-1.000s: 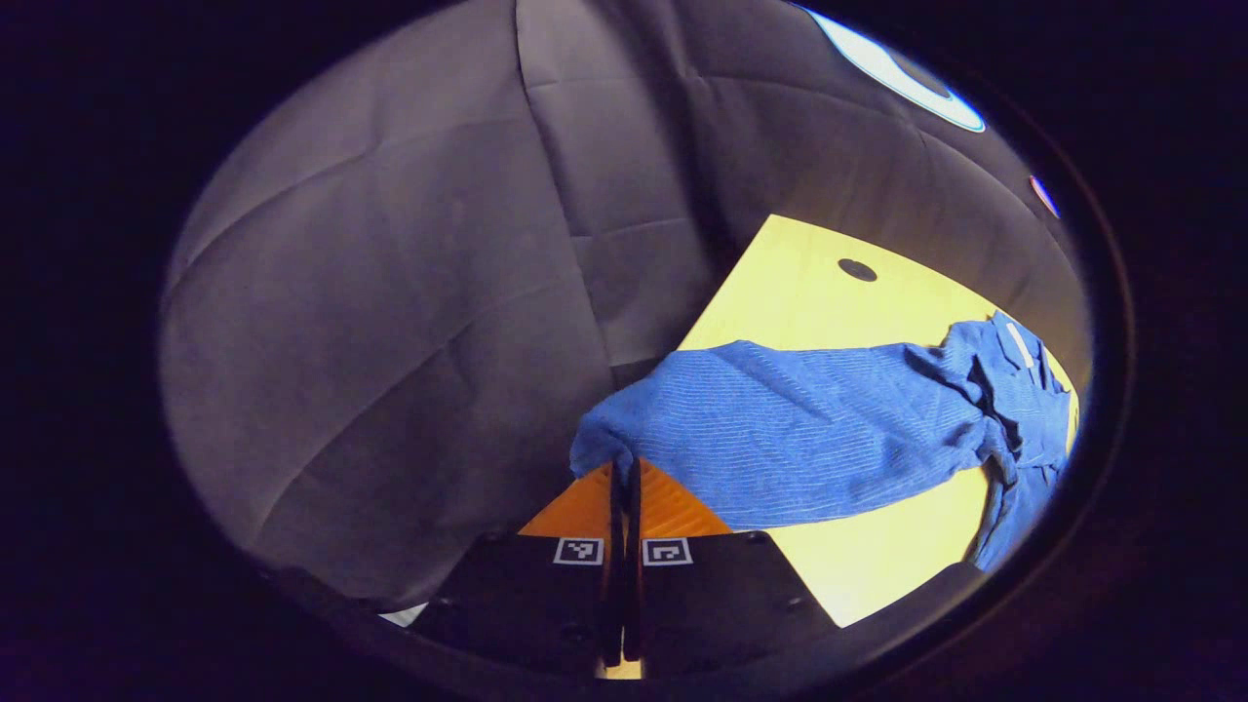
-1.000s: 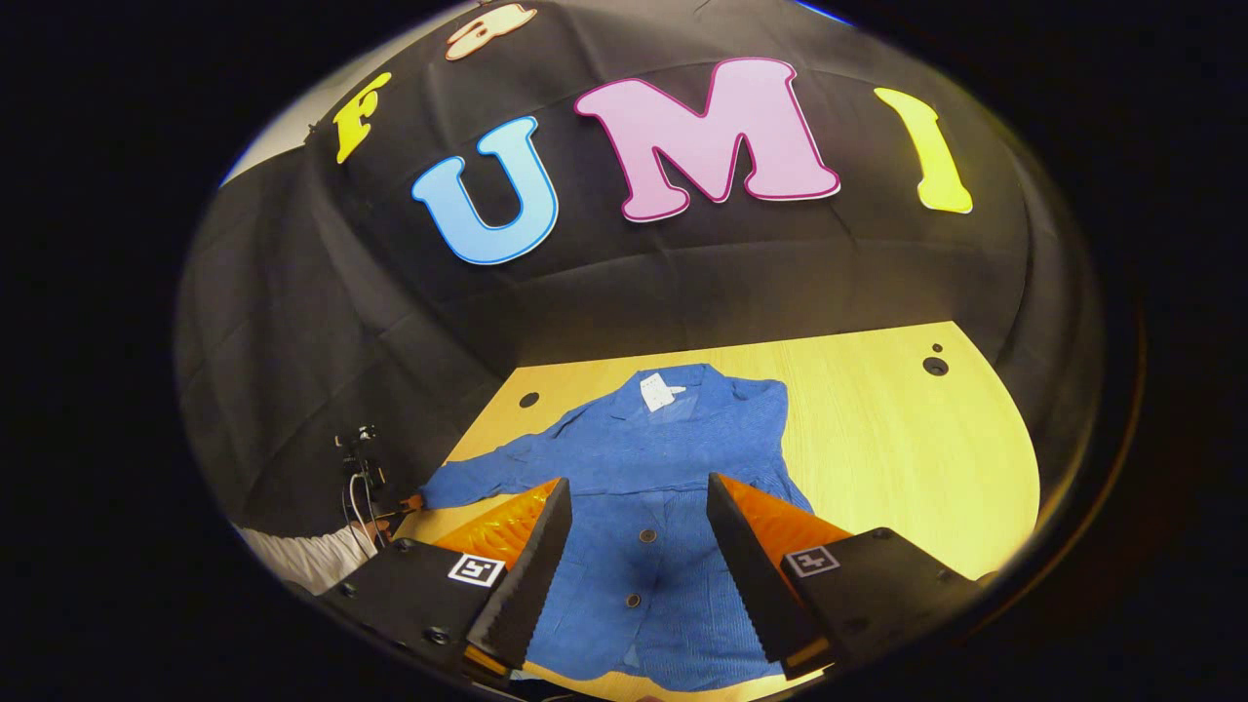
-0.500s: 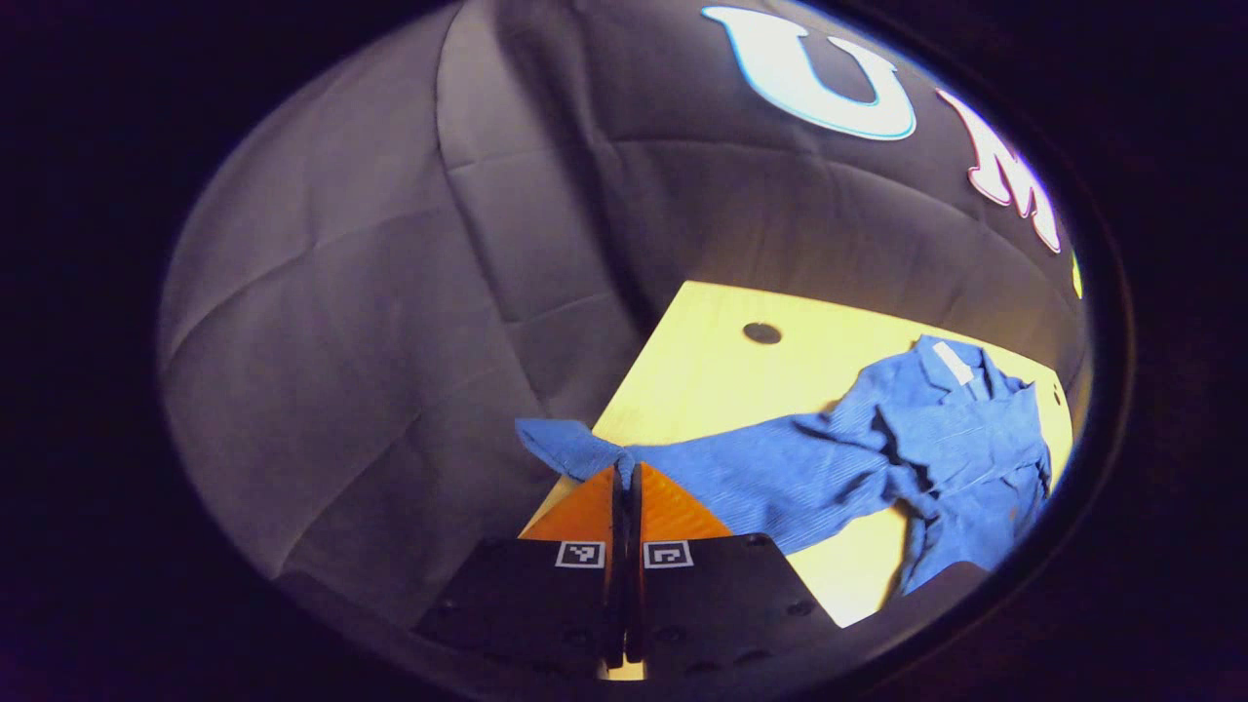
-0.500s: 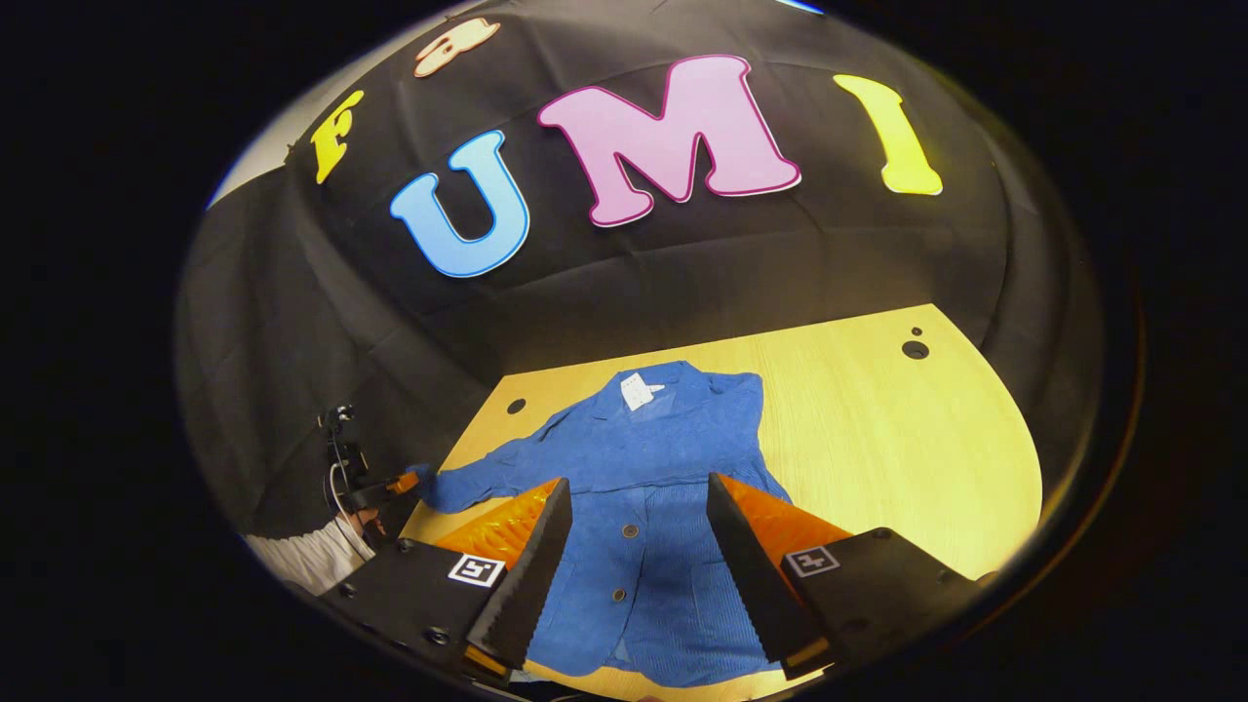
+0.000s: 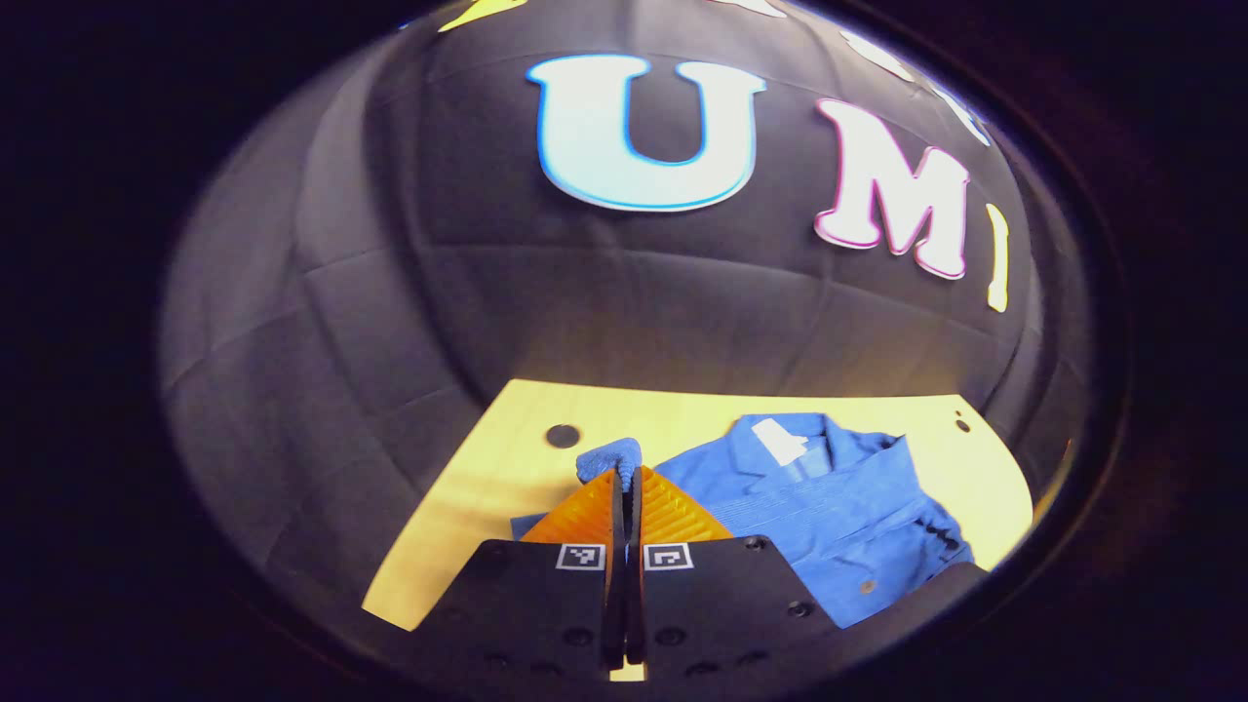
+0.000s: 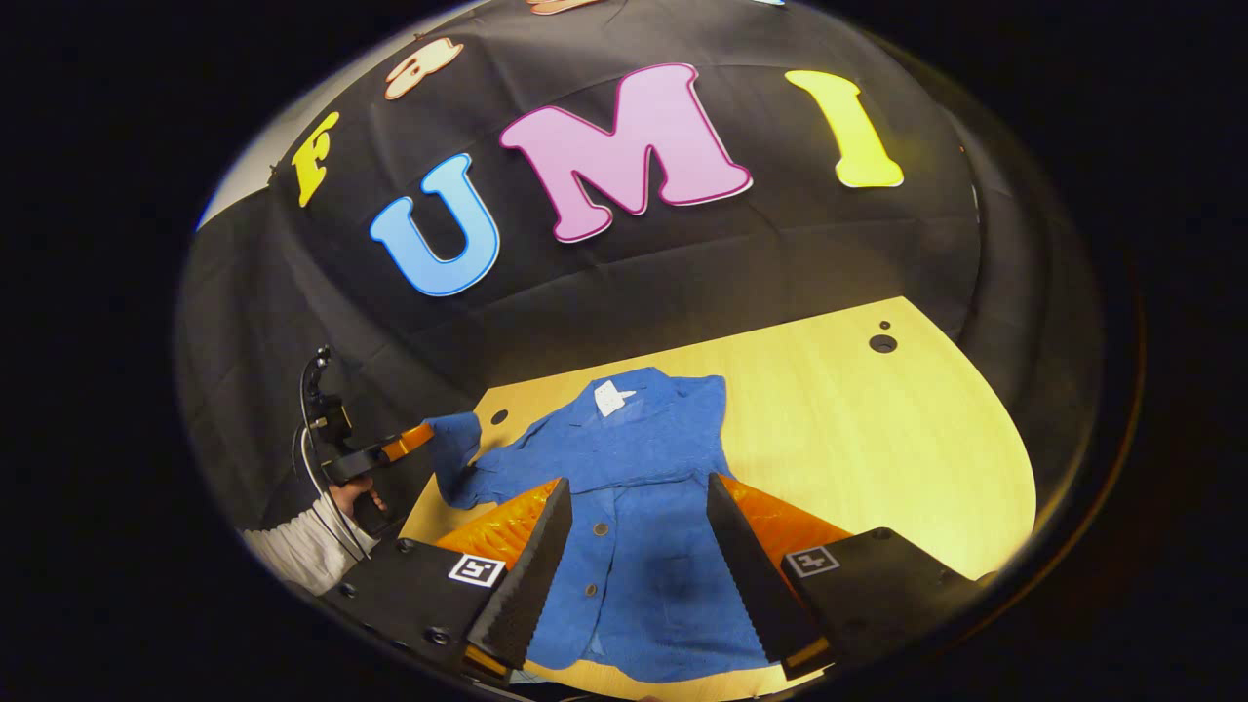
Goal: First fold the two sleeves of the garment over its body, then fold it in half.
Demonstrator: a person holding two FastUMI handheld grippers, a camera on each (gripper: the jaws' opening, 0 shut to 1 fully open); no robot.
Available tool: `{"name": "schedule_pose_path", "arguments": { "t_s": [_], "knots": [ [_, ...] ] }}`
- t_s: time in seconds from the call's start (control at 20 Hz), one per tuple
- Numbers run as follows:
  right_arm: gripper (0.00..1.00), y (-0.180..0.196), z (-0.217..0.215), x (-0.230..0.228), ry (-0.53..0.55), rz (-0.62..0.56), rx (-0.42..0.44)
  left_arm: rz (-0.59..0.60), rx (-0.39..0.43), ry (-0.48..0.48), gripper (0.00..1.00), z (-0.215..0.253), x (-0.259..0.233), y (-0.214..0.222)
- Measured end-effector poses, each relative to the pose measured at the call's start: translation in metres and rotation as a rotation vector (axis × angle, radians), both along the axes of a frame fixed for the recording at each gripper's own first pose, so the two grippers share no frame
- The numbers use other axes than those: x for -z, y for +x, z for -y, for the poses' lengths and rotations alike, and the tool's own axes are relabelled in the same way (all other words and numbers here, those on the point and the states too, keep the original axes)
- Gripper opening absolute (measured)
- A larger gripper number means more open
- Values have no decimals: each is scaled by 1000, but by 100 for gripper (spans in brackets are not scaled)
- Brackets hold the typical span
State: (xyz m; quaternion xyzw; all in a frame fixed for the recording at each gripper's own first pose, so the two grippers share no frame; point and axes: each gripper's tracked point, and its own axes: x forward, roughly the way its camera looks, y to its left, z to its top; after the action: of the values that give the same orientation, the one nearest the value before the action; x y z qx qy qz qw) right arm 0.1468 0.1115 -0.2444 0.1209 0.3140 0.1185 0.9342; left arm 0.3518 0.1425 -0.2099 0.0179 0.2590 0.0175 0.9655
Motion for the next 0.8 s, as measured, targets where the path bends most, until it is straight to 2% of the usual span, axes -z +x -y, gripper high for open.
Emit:
{"name": "schedule_pose_path", "arguments": {
  "t_s": [0.2, 0.4, 0.5, 0.65, 0.8],
  "knots": [
    [89, -7, 39, 1, -2, -10, 46, 64, 128, -35, 0, 103, -11, 40],
    [89, -11, 76, 6, -2, -29, 84, 37, 228, -70, 0, 212, 10, 64],
    [89, -11, 89, 11, 7, -50, 97, 21, 275, -32, 0, 255, 23, 74],
    [88, -6, 103, 13, 7, -61, 95, -102, 316, 40, 0, 284, 68, 78],
    [89, -1, 114, 16, 11, -67, 94, -187, 294, 86, 0, 287, 109, 88]
  ]
}}
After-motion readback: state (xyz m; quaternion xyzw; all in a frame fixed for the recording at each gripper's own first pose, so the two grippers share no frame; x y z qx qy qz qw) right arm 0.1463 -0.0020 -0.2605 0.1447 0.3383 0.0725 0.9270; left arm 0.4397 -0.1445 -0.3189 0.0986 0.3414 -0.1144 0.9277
